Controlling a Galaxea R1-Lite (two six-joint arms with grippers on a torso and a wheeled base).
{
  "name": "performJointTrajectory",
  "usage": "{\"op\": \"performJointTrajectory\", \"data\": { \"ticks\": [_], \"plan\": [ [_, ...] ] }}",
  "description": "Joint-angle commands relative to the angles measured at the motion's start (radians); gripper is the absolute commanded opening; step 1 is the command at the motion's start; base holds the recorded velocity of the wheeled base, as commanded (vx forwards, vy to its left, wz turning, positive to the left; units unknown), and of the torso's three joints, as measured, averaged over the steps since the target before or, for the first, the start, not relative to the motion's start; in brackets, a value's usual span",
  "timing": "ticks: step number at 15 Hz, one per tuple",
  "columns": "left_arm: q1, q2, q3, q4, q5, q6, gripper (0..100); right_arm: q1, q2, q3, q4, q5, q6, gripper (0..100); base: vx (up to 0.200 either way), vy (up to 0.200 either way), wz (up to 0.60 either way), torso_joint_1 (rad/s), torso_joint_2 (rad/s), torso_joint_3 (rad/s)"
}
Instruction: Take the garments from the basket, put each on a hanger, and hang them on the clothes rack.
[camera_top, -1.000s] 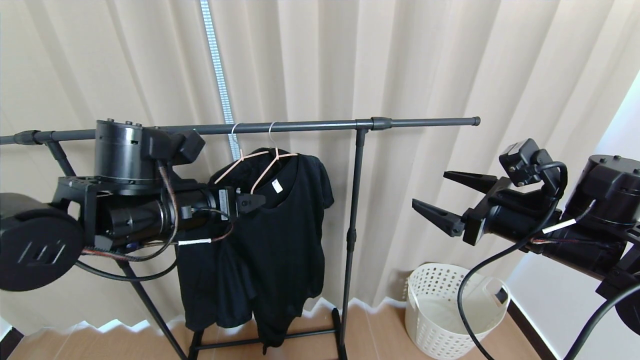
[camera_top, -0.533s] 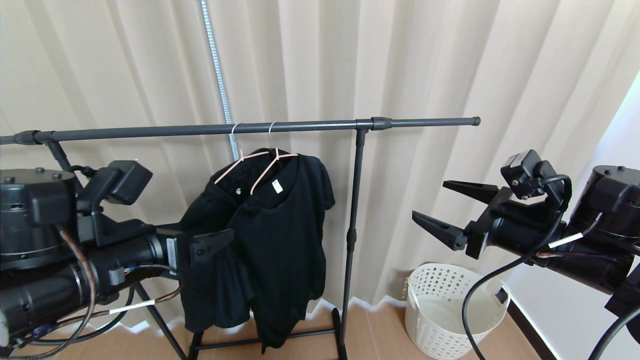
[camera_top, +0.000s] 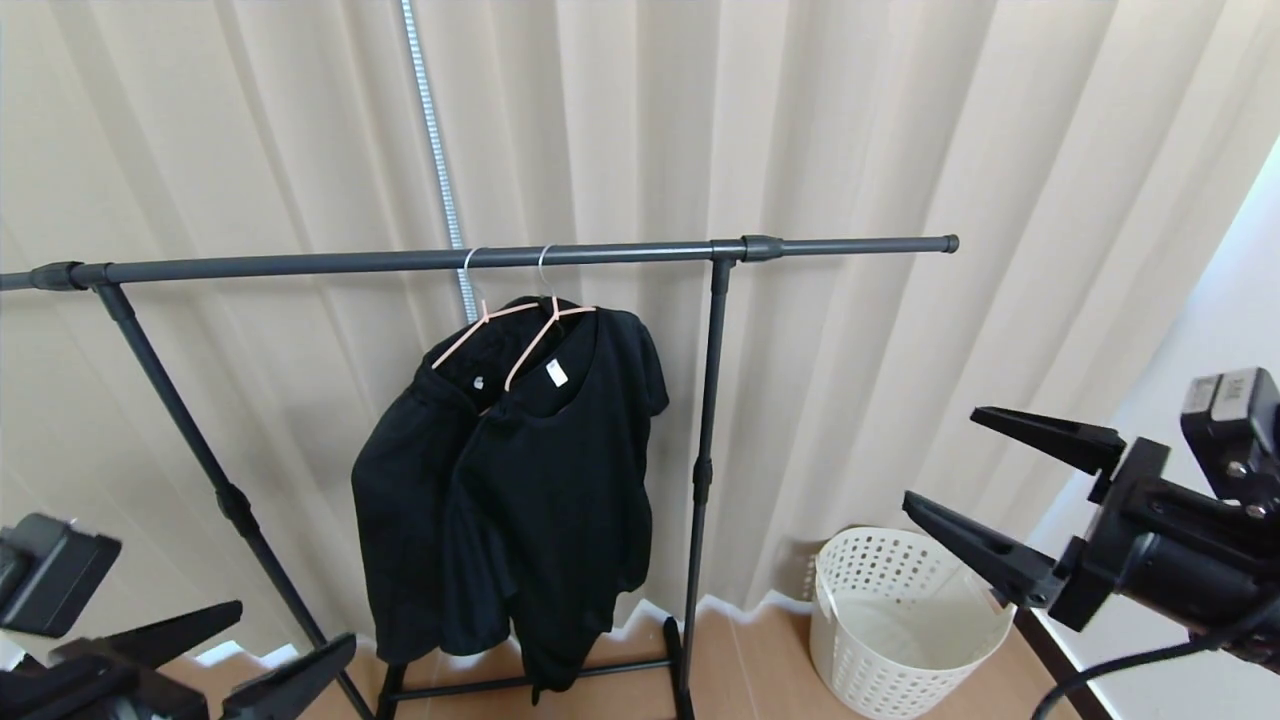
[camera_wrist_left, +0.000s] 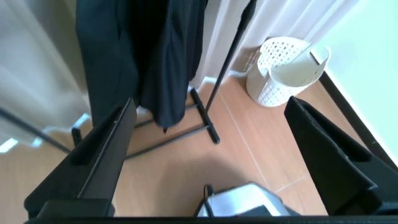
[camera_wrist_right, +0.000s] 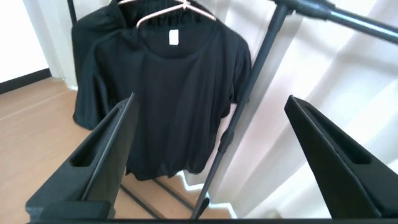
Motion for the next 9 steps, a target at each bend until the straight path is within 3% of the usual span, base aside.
{"op": "performJointTrajectory", "data": {
  "ticks": [1,4,6,9],
  "plan": [
    [0.008,-0.169,0.134,0.004,-0.001,-0.001,100,0.001,-0.140,0.123,0.004,-0.028,0.000,100,0.000,0.000,0.00,0.000,0.00,0.000],
    [0.008,-0.258,0.218,0.010,-0.003,-0.001,100,0.001,-0.215,0.258,0.004,-0.086,0.000,100,0.000,0.000,0.00,0.000,0.00,0.000],
    [0.008,-0.303,0.218,0.056,-0.004,-0.001,100,0.001,-0.245,0.261,0.010,-0.091,0.002,100,0.000,0.000,0.00,0.000,0.00,0.000],
    [-0.002,-0.412,0.218,0.185,-0.011,-0.001,100,0.000,-0.353,0.261,0.206,-0.091,0.012,100,0.000,0.000,0.00,0.000,0.00,0.000]
  ]
}}
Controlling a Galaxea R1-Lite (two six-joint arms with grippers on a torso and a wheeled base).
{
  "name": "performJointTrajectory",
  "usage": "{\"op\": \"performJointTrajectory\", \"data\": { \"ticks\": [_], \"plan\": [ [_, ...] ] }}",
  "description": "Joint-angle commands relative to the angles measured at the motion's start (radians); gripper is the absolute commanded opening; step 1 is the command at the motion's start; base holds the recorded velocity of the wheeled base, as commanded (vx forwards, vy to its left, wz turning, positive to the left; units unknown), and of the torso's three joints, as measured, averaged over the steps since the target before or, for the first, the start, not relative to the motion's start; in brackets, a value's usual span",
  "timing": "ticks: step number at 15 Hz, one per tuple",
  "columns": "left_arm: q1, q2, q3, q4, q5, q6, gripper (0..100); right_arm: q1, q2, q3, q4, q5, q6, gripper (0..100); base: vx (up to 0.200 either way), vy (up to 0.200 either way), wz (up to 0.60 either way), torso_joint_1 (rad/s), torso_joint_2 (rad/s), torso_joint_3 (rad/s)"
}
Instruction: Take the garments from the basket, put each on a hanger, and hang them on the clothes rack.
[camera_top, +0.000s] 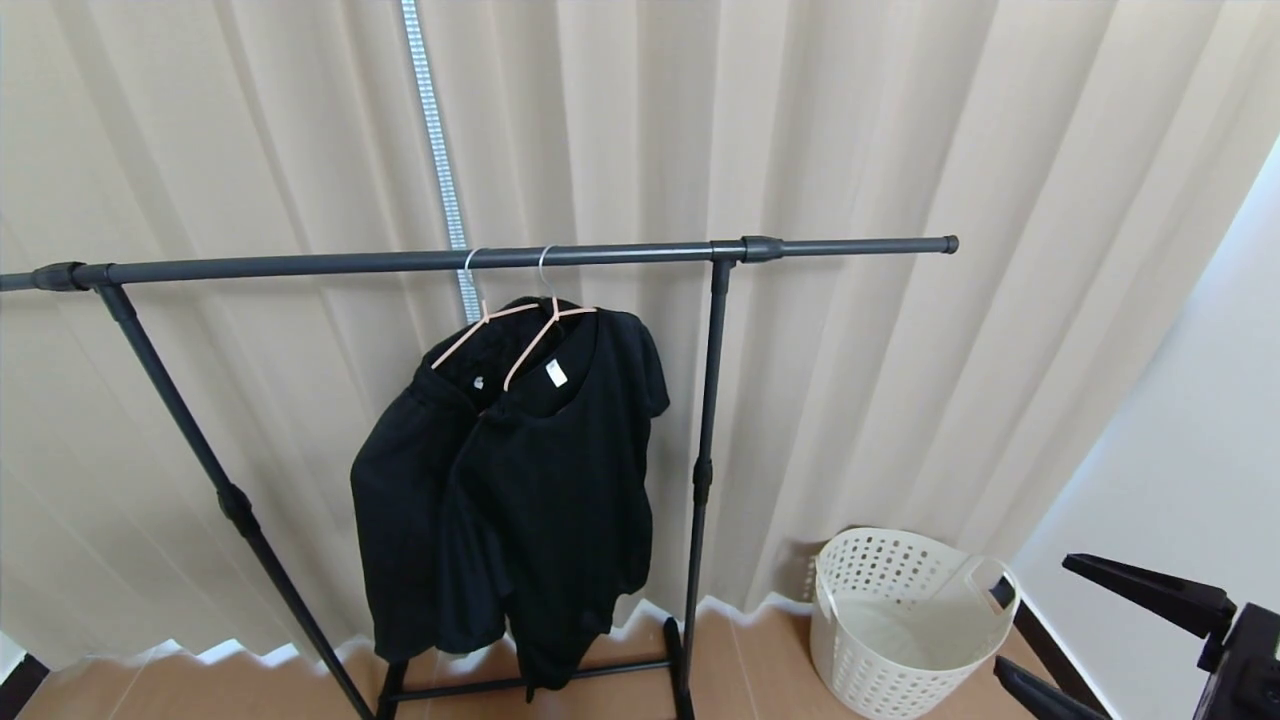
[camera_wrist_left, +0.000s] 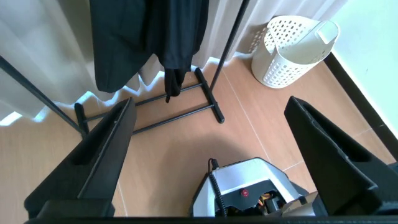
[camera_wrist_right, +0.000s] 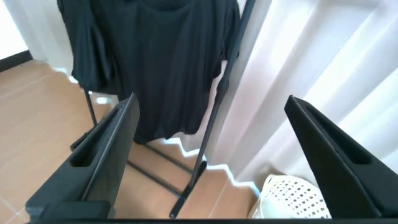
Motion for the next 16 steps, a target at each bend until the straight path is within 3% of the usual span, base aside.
{"op": "performJointTrajectory", "data": {
  "ticks": [1,6,10,13,14,16],
  "plan": [
    [-0.005,-0.117,0.002,0.063,-0.003,-0.004,100,-0.001,-0.139,0.003,0.128,0.001,0.003,100,0.000,0.000,0.00,0.000,0.00,0.000],
    [0.000,-0.138,0.002,0.071,0.002,-0.001,100,-0.006,-0.415,0.003,0.433,-0.002,0.000,100,0.000,0.000,0.00,0.000,0.00,0.000],
    [0.061,-0.192,0.002,0.074,0.013,0.024,100,-0.006,-0.726,0.003,0.703,-0.122,0.000,100,0.000,0.000,0.00,0.000,0.00,0.000],
    [0.092,-0.212,0.002,0.108,0.014,0.084,100,-0.018,-0.798,0.003,0.746,-0.154,0.012,100,0.000,0.000,0.00,0.000,0.00,0.000],
    [0.115,-0.232,0.002,0.134,0.016,0.124,100,-0.047,-0.803,0.003,0.749,-0.196,0.015,100,0.000,0.000,0.00,0.000,0.00,0.000],
    [0.159,-0.246,0.002,0.139,0.016,0.128,100,-0.127,-0.818,0.003,0.747,-0.197,0.015,100,0.000,0.000,0.00,0.000,0.00,0.000]
  ]
}}
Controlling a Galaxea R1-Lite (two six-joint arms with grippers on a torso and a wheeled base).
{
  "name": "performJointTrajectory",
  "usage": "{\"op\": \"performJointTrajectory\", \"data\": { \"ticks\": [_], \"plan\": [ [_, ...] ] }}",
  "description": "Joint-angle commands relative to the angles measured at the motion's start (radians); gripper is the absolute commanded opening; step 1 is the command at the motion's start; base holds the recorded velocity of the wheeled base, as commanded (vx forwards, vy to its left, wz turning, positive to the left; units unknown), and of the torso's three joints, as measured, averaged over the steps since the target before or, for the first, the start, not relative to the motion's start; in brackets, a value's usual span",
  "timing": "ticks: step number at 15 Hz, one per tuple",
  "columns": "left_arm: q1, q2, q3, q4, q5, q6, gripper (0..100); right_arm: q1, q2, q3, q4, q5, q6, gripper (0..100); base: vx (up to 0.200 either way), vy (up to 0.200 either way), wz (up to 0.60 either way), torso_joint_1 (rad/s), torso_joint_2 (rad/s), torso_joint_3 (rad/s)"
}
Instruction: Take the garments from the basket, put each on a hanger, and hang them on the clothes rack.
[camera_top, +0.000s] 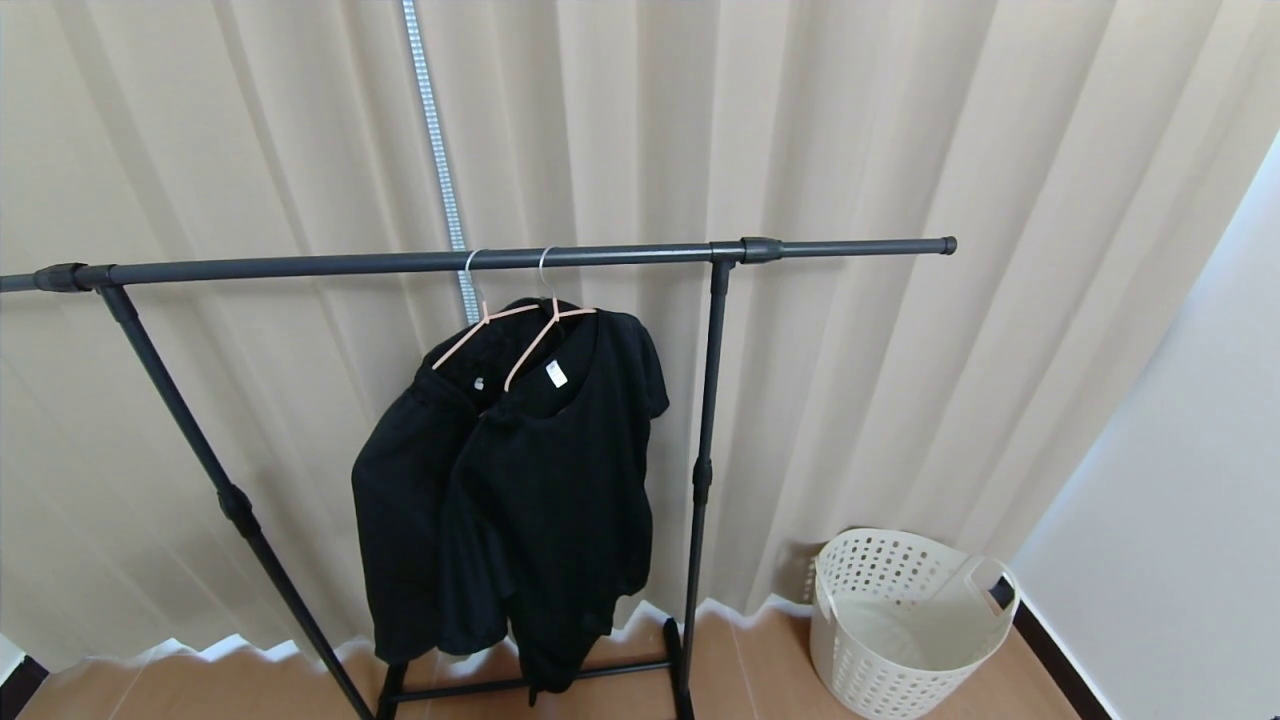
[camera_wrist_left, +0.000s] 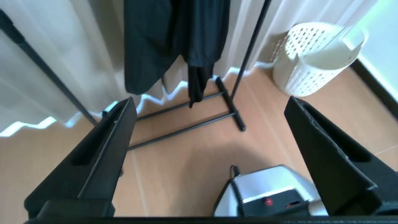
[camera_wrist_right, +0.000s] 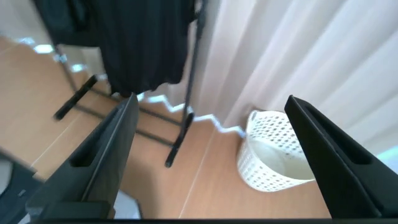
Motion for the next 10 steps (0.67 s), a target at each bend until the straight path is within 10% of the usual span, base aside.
{"op": "performJointTrajectory", "data": {
  "ticks": [1,10],
  "plan": [
    [0.051,-0.028,0.000,0.000,-0.001,0.004,100,-0.095,-0.064,0.000,0.000,-0.002,0.000,100,0.000,0.000,0.00,0.000,0.00,0.000],
    [0.221,-0.208,0.000,0.002,-0.001,0.050,100,-0.218,-0.184,0.000,-0.005,-0.022,0.015,100,0.000,0.000,0.00,0.000,0.00,0.000]
  ]
}}
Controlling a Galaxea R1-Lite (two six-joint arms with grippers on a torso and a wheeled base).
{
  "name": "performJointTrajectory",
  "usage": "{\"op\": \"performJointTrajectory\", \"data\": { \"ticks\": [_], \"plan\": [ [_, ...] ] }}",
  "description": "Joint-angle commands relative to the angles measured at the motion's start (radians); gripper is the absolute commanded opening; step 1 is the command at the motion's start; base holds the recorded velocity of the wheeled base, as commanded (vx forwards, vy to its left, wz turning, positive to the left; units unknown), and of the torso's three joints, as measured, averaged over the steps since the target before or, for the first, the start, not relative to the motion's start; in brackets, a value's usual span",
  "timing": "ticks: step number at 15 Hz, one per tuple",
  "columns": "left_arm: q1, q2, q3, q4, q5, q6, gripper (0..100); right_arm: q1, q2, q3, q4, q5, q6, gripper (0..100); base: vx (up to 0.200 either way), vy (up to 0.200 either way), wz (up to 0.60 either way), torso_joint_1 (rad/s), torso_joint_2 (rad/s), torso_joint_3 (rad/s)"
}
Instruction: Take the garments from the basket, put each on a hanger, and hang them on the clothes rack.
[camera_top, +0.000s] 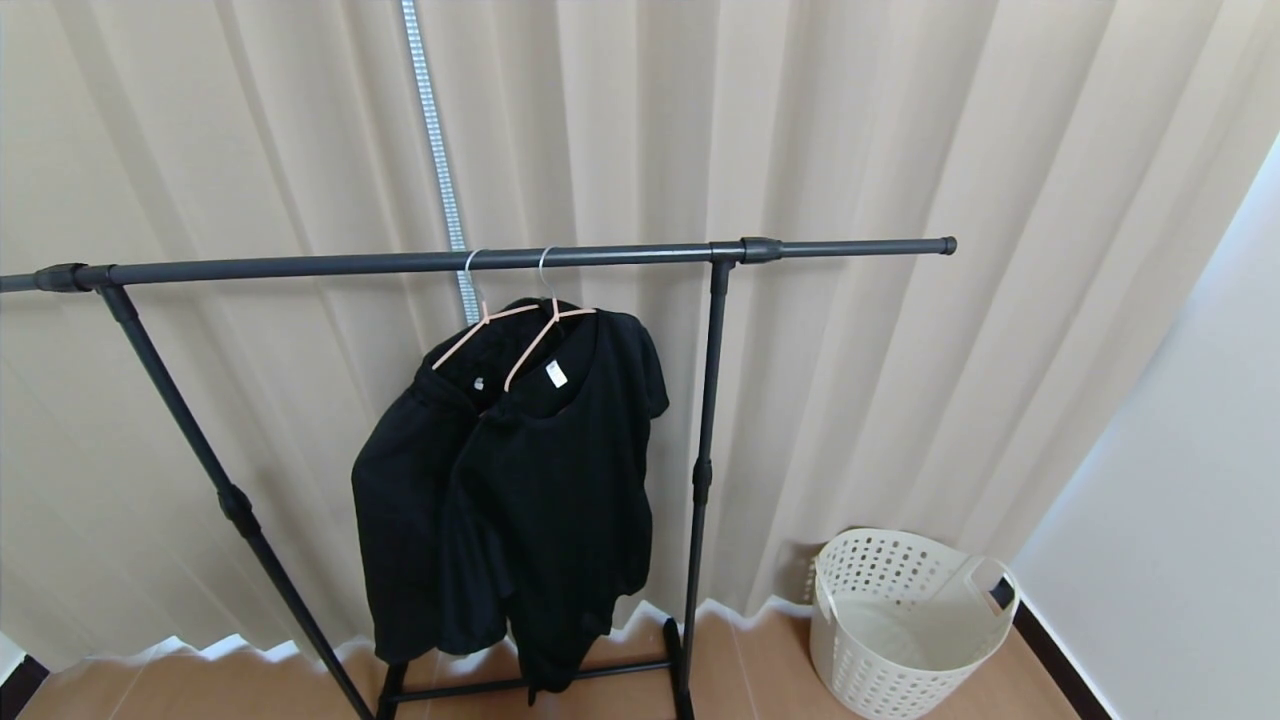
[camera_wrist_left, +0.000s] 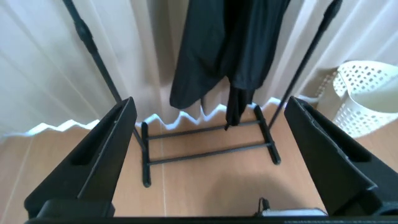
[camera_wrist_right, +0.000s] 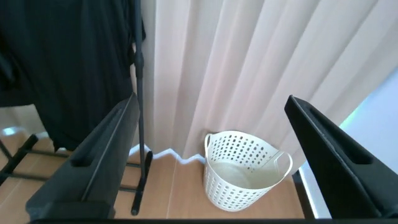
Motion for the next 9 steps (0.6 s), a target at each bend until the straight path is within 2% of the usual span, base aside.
{"op": "performJointTrajectory", "data": {
  "ticks": [1,2,7,8,9],
  "plan": [
    [0.026,-0.112,0.000,-0.001,-0.008,0.003,100,-0.045,-0.035,0.000,0.001,-0.001,-0.002,100,0.000,0.000,0.00,0.000,0.00,0.000],
    [0.020,-0.168,0.000,-0.001,-0.010,0.003,100,-0.062,-0.062,0.000,0.002,-0.001,-0.003,100,0.000,0.000,0.00,0.000,0.00,0.000],
    [0.009,-0.222,0.000,-0.001,-0.013,-0.003,100,-0.076,-0.095,0.000,-0.007,-0.006,0.021,100,0.000,0.000,0.00,0.000,0.00,0.000],
    [0.009,-0.222,0.000,-0.002,-0.015,-0.004,100,-0.076,-0.095,0.000,-0.007,0.001,0.069,100,0.000,0.000,0.00,0.000,0.00,0.000],
    [0.009,-0.222,0.000,-0.002,-0.015,-0.004,100,-0.076,-0.097,0.000,-0.007,0.004,0.076,100,0.000,0.000,0.00,0.000,0.00,0.000]
  ]
}}
